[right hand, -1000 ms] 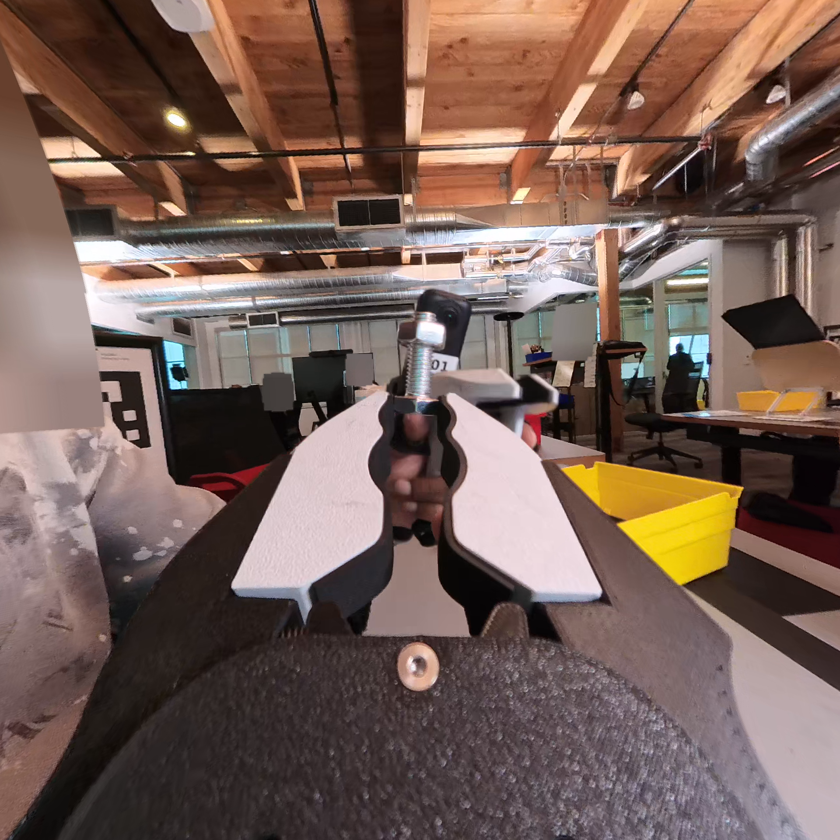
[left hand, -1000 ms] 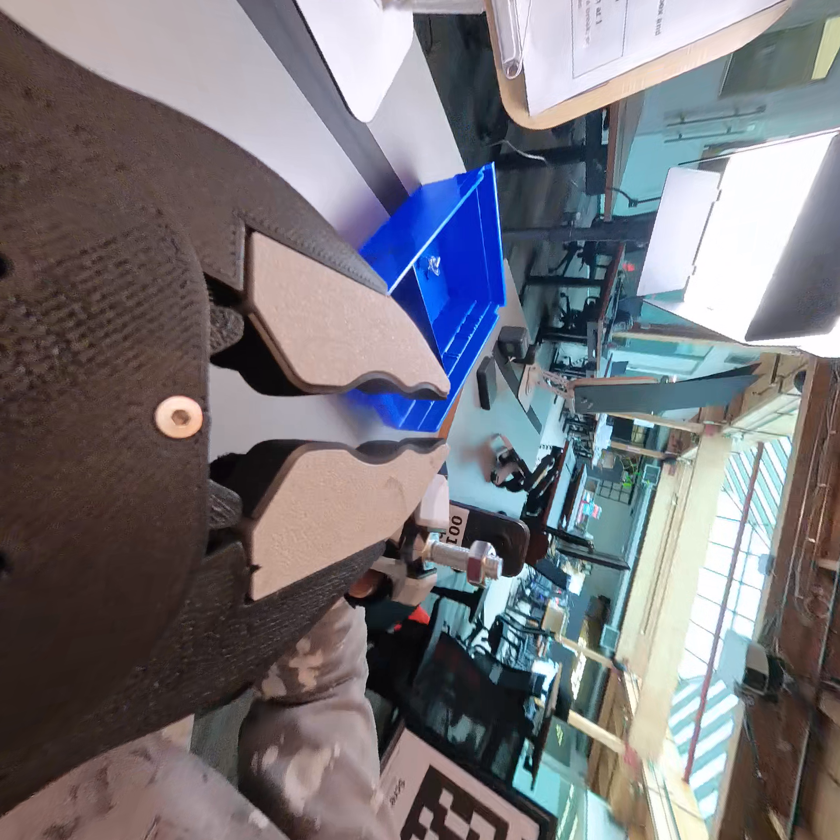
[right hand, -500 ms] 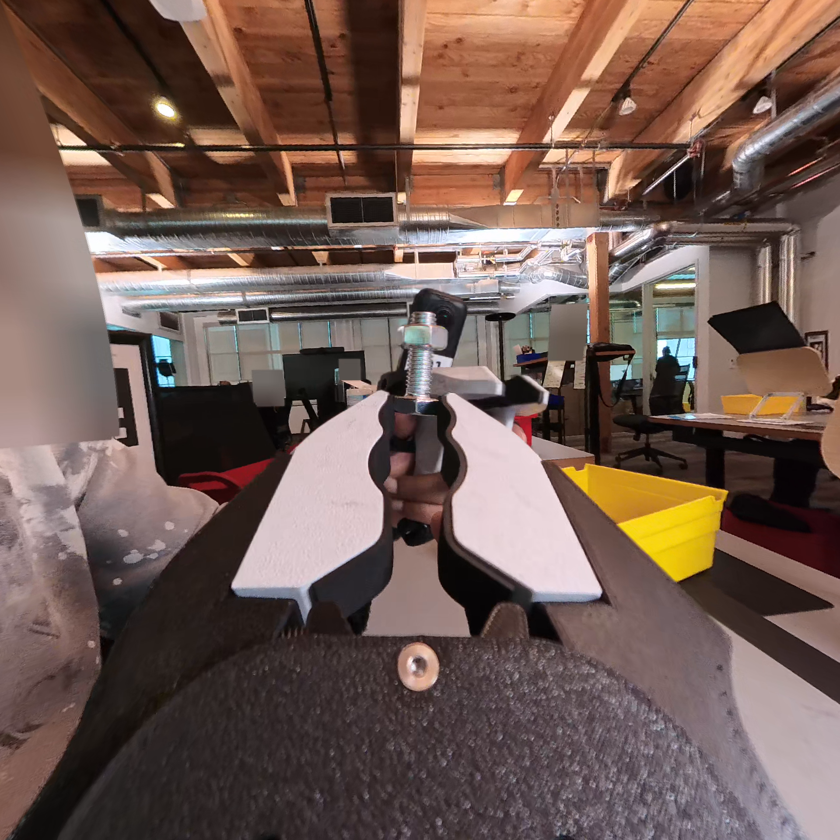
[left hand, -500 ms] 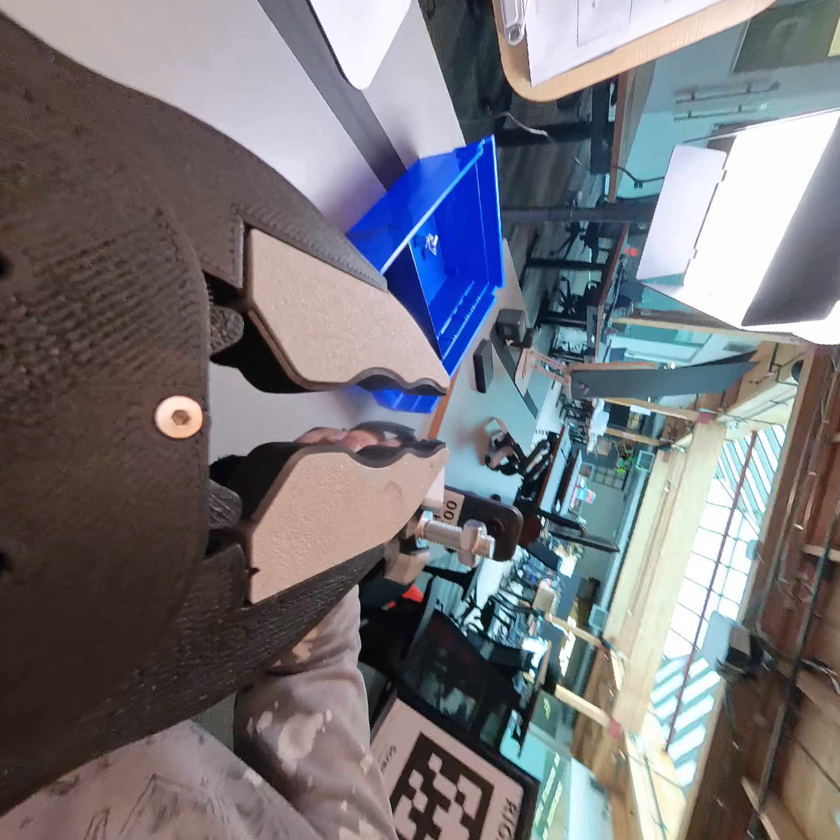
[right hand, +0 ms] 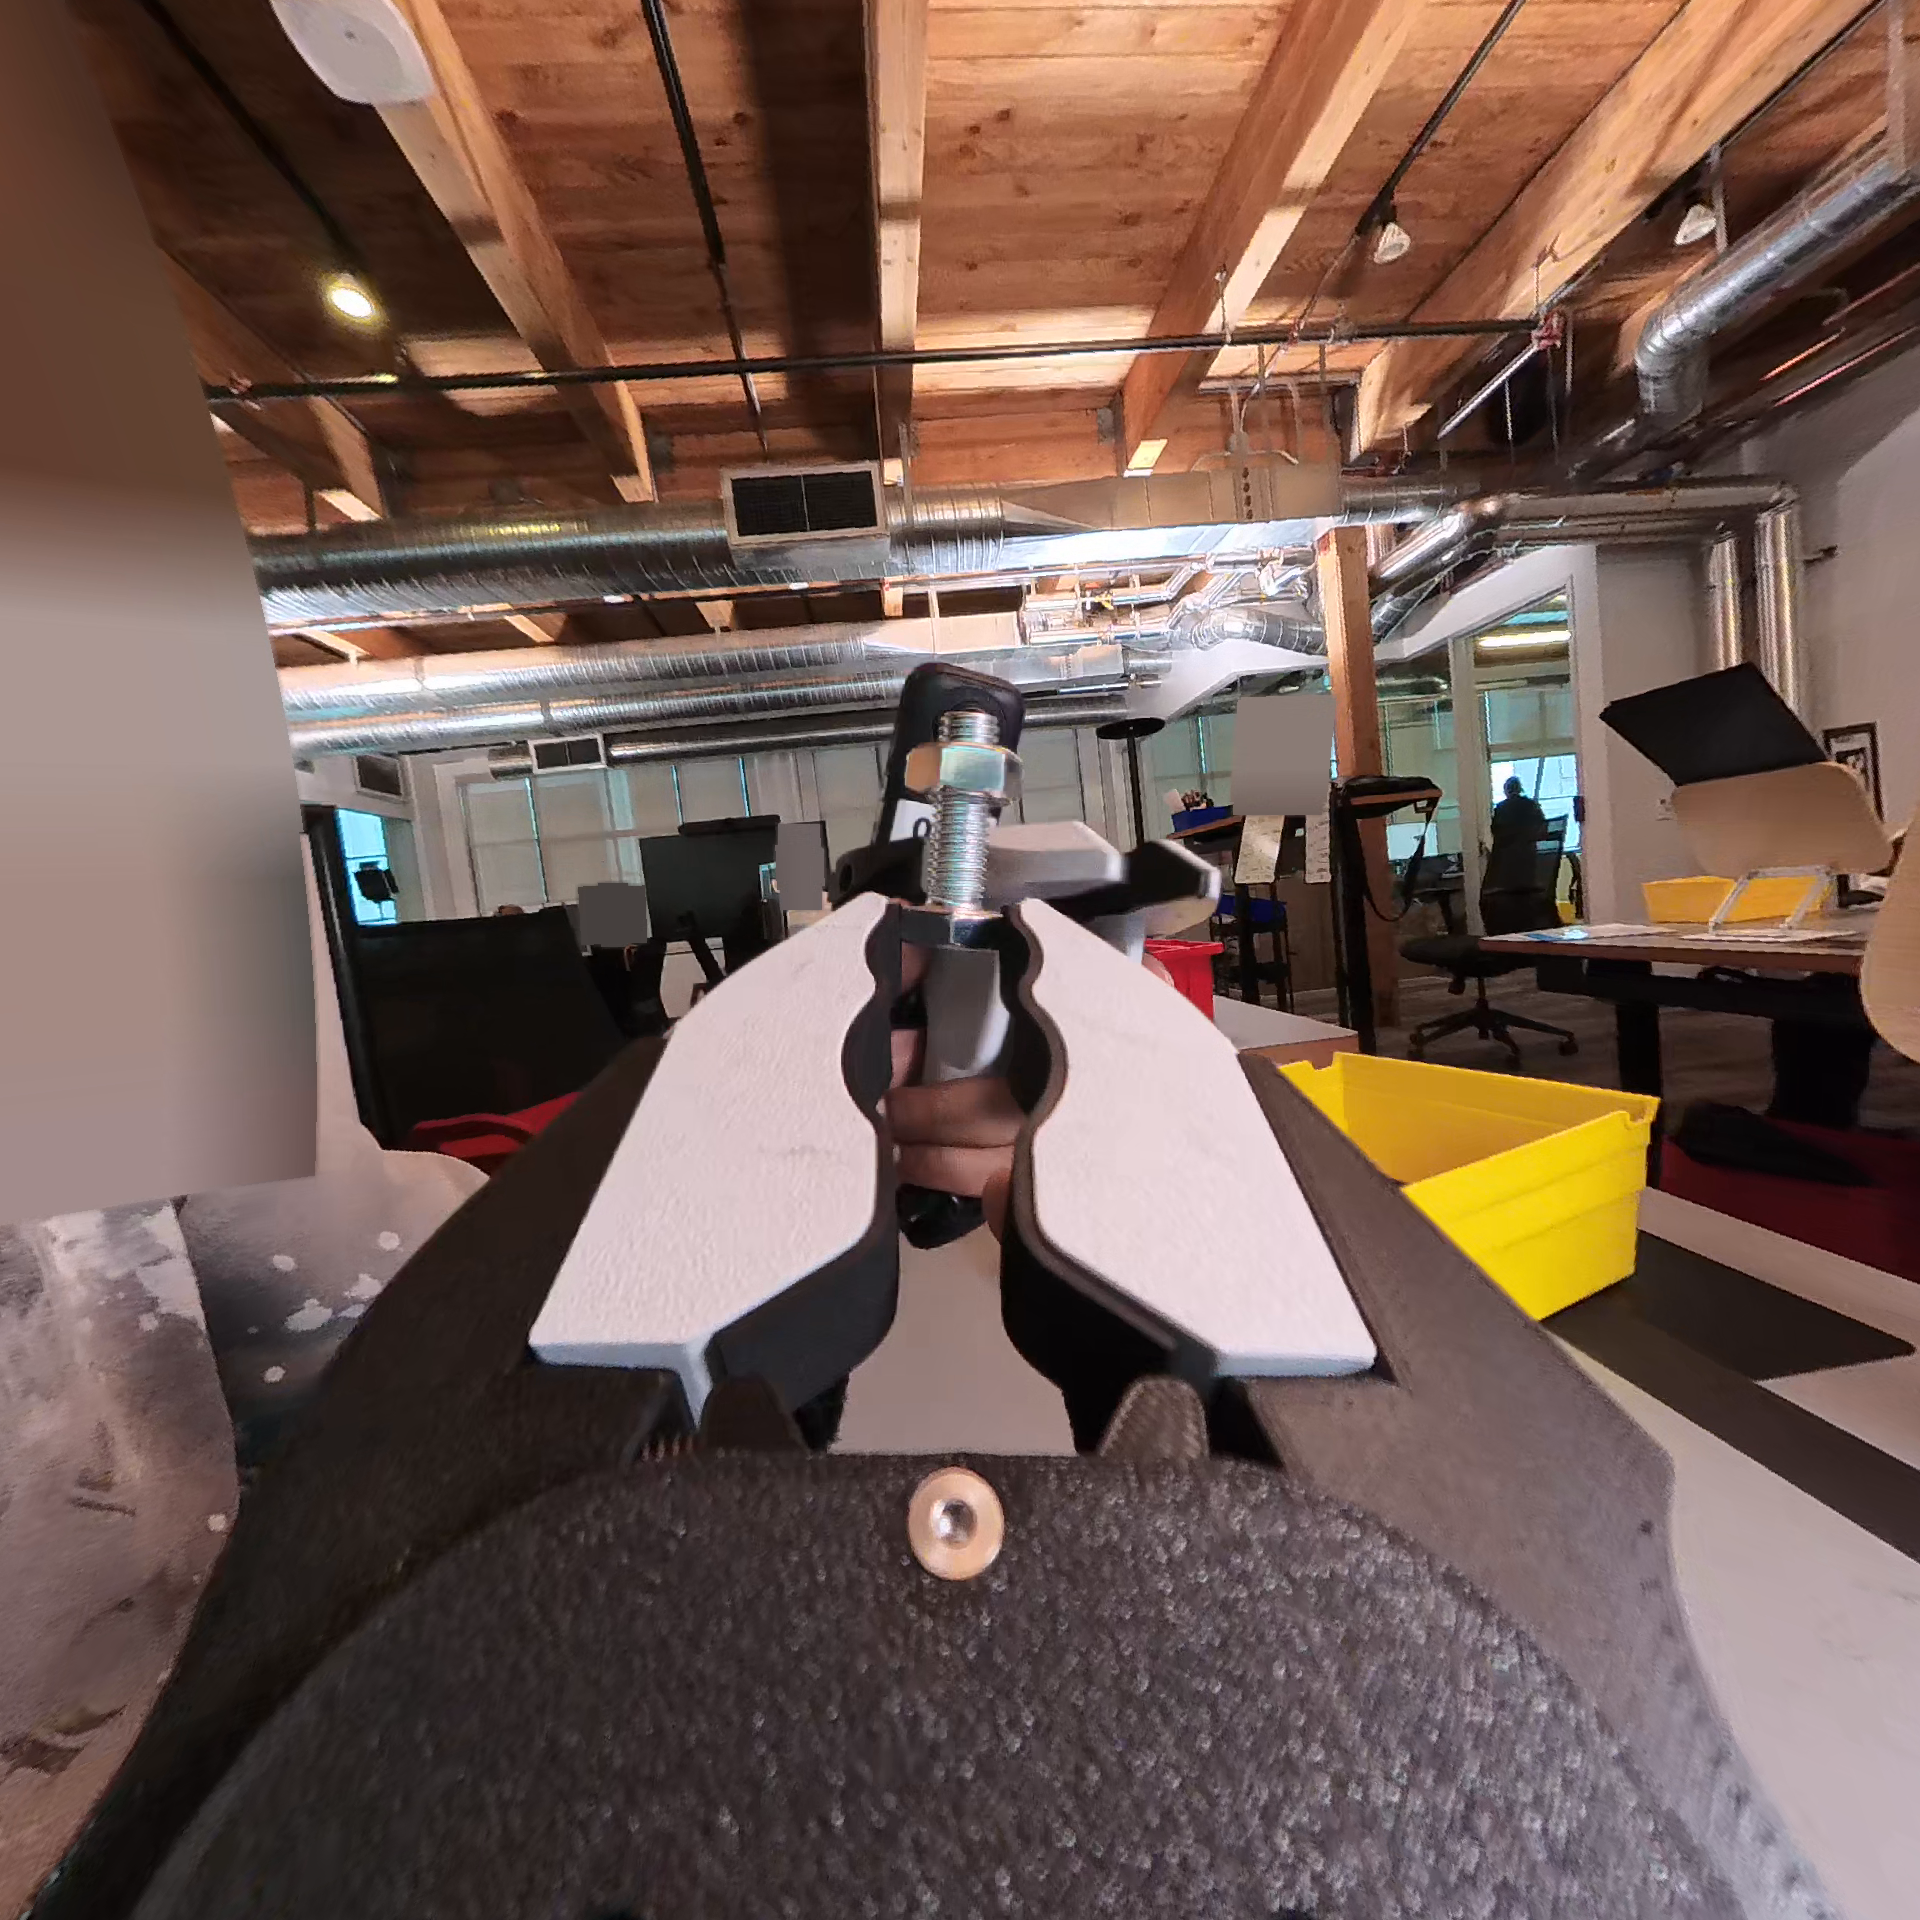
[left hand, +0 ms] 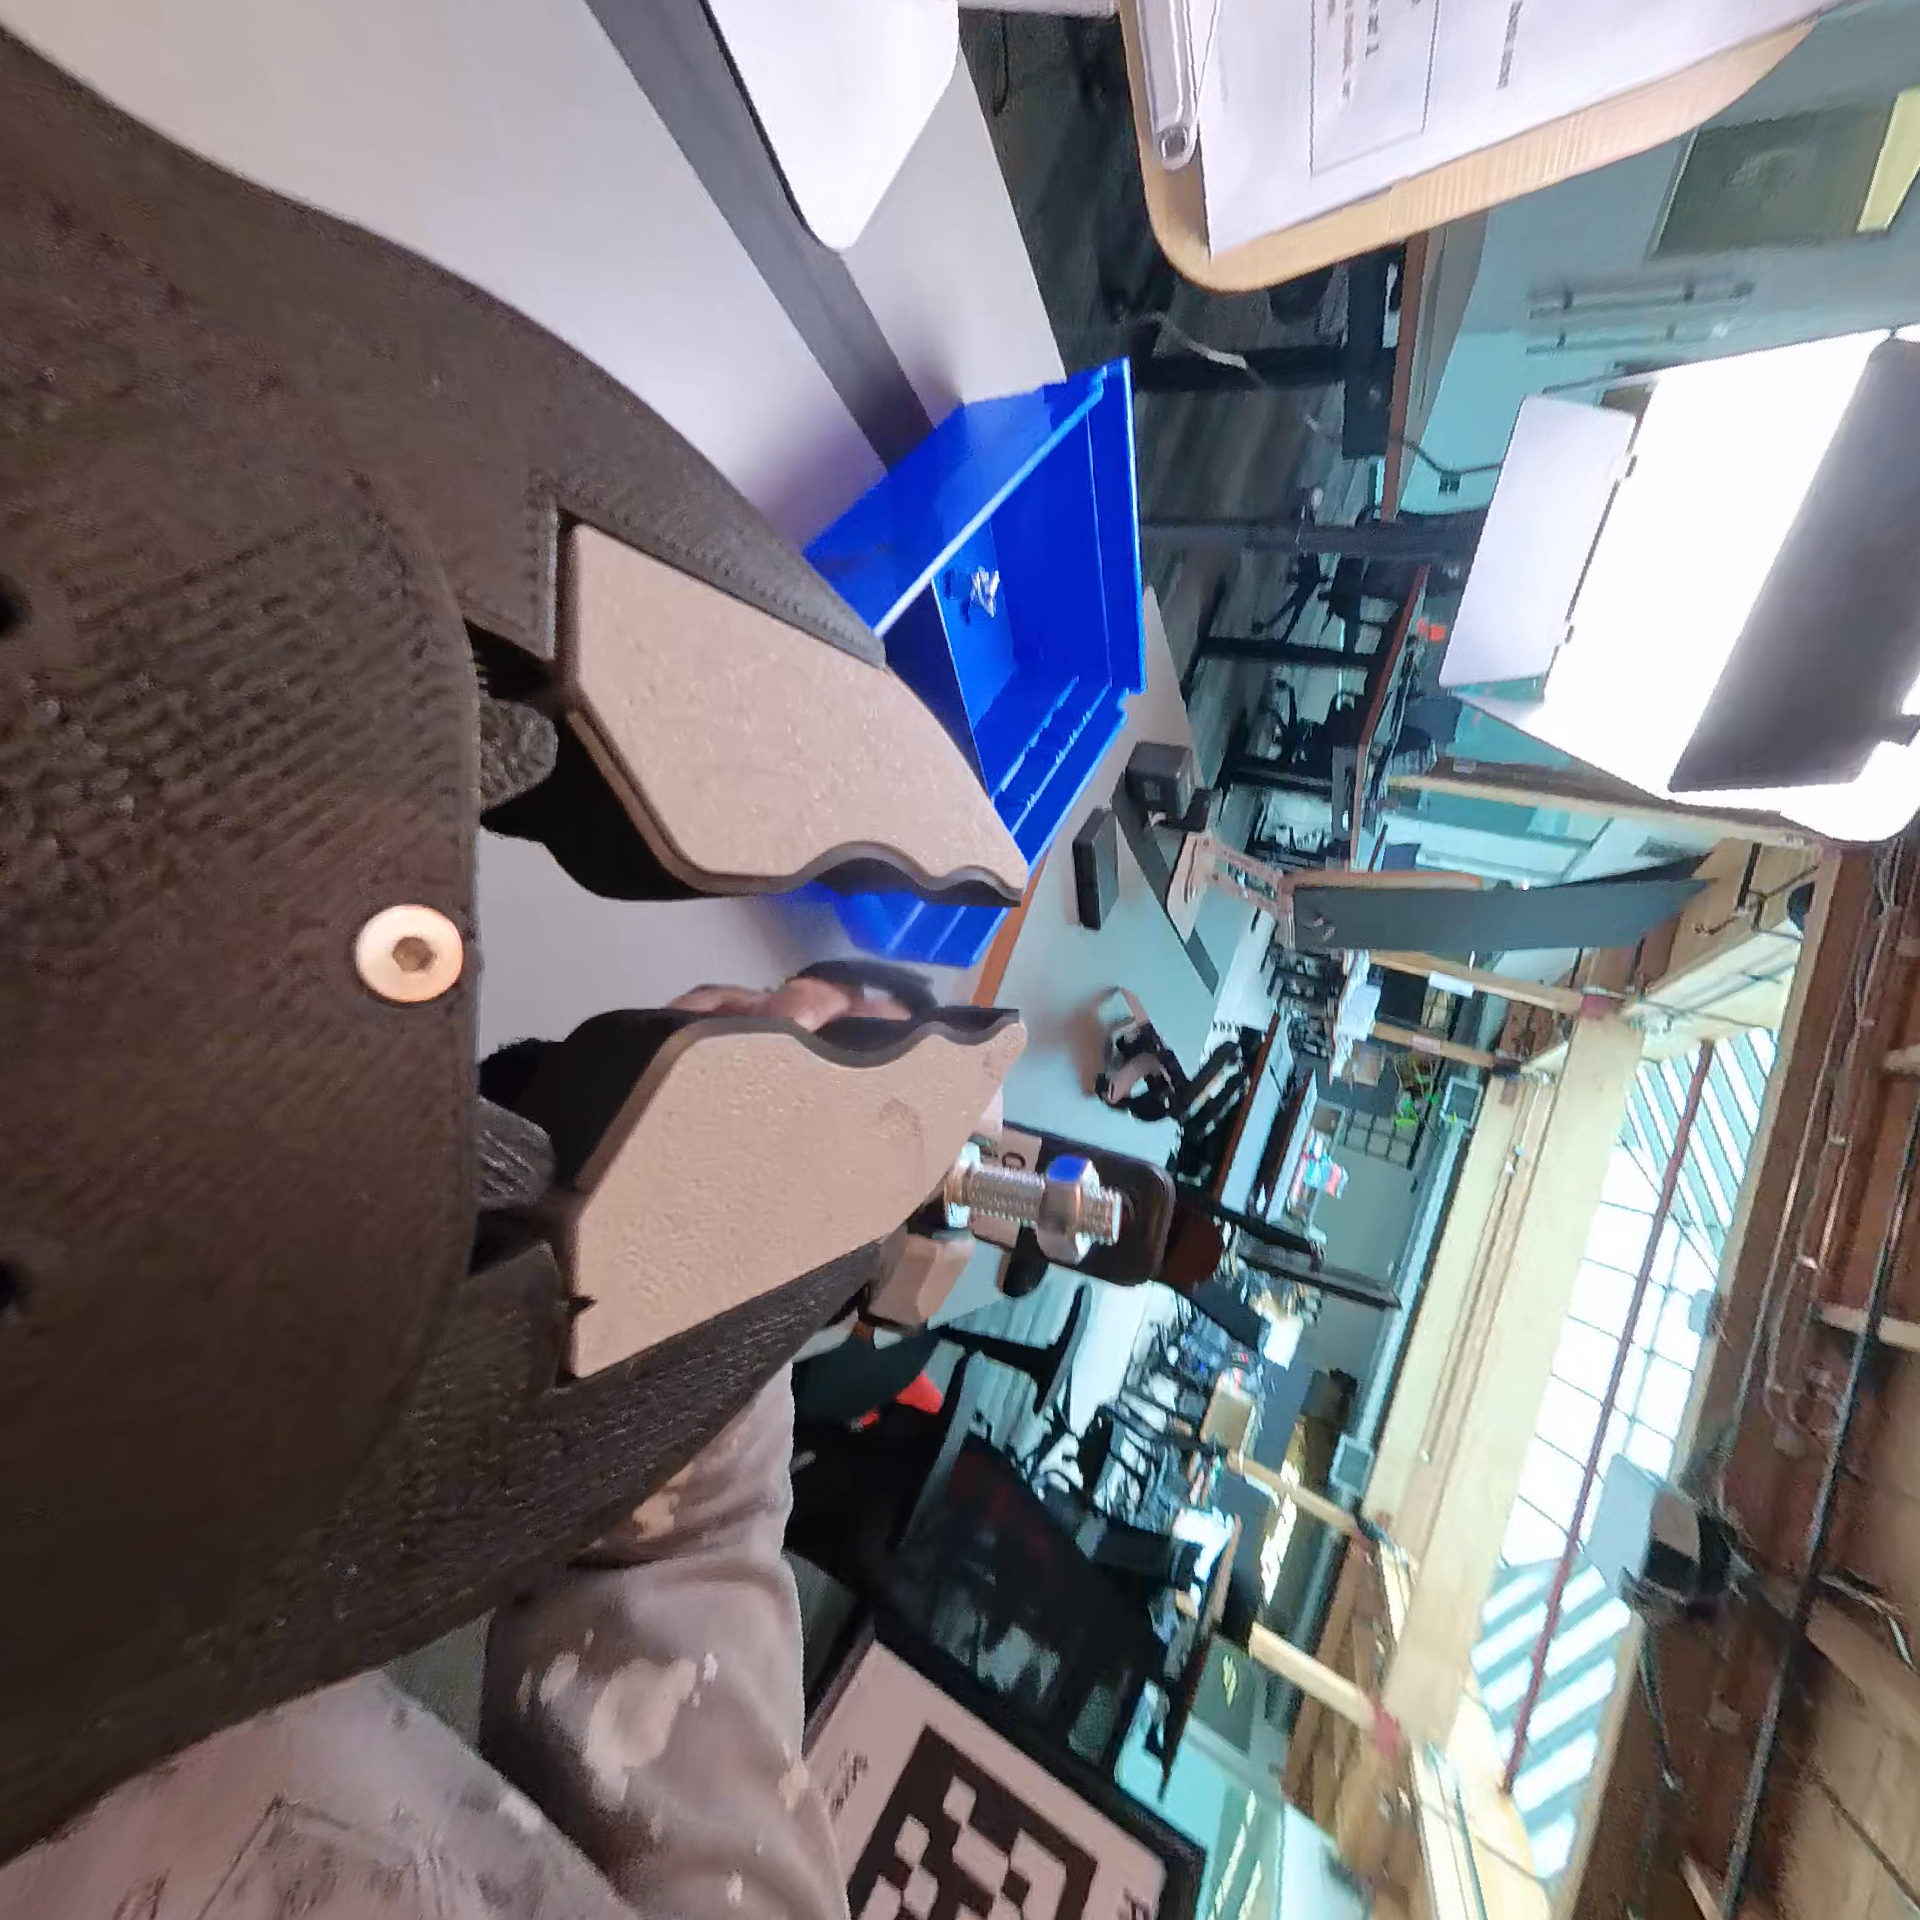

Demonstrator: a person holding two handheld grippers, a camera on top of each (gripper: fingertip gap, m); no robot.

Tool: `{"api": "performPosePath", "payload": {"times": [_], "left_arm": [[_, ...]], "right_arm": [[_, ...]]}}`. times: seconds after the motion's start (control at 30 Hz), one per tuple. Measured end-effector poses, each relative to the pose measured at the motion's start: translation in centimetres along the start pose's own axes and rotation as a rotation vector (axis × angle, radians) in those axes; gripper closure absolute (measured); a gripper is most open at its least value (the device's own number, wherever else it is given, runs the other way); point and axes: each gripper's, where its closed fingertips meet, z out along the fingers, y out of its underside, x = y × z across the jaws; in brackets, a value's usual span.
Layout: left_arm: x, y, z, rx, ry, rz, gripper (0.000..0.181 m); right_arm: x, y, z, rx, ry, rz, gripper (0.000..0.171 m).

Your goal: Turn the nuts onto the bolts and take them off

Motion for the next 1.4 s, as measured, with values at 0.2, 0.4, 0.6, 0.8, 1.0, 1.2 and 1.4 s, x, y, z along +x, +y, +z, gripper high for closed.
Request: {"api": "performPosePath", "payload": {"times": [0.2,0.4,0.6,0.8,1.0,1.2,1.4], "left_arm": [[3.0,-0.3,0.5,0.014,0.121,0.025,0.147],[0.9,-0.1,0.5,0.001,-0.019,0.029,0.166],[2.0,-0.6,0.4,0.034,0.055,0.031,0.153],[3.0,-0.4,1.0,0.024,0.075,0.053,0.146],[1.3,-0.8,0.3,0.03,0.003,0.025,0.157],[3.5,-1.2,0.5,0.045,0.093,0.058,0.147],[2.4,-0.7,0.8,0.012,0.019,0.068,0.163]], "right_arm": [[0.7,0.3,-0.1,-0.001,0.028,0.041,0.153],[0.0,0.0,0.1,0.019,-0.004,0.043,0.153],[0.0,-0.1,0.1,0.008,0.007,0.032,0.153],[0.4,0.3,0.2,-0.004,0.034,0.036,0.153],[-0.2,-0.1,0.2,-0.006,0.0,0.012,0.153],[0.3,0.1,0.2,-0.041,0.036,-0.022,0.153],[0.3,-0.2,0.2,-0.051,0.052,-0.052,0.153]]}}
